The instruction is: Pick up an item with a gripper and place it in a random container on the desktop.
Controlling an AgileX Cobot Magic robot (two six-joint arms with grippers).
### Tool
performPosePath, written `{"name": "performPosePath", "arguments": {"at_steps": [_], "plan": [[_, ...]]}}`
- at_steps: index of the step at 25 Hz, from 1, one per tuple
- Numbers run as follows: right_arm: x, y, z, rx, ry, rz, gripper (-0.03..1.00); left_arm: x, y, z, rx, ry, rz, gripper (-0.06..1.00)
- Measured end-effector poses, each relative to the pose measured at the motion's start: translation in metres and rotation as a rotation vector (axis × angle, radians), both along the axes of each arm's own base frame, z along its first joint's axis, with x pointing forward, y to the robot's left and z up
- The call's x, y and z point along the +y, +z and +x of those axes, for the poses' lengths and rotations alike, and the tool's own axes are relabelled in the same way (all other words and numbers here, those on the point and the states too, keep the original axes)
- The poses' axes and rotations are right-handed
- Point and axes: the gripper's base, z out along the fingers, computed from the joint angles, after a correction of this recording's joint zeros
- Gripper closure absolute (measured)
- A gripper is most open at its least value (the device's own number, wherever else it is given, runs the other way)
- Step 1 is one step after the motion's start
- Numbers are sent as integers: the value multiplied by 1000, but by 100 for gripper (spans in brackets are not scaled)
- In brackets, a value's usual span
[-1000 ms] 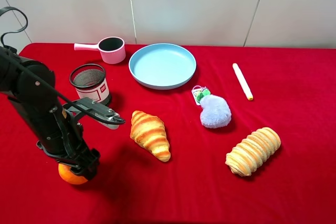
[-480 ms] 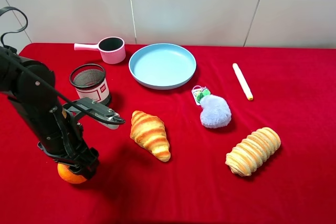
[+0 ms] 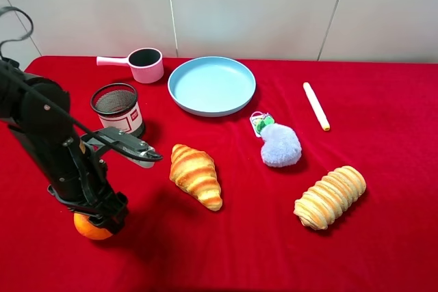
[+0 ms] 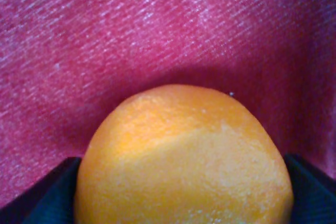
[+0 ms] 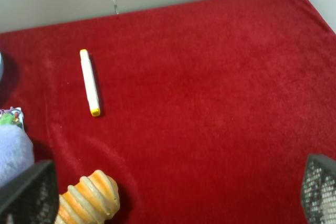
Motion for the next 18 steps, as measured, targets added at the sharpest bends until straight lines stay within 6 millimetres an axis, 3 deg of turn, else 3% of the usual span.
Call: {"name": "performPosePath", "arguments": {"at_steps": [18], "plan": [[0, 0, 0, 0, 0, 0, 28, 1, 61, -4, -153, -8, -107, 23]]}}
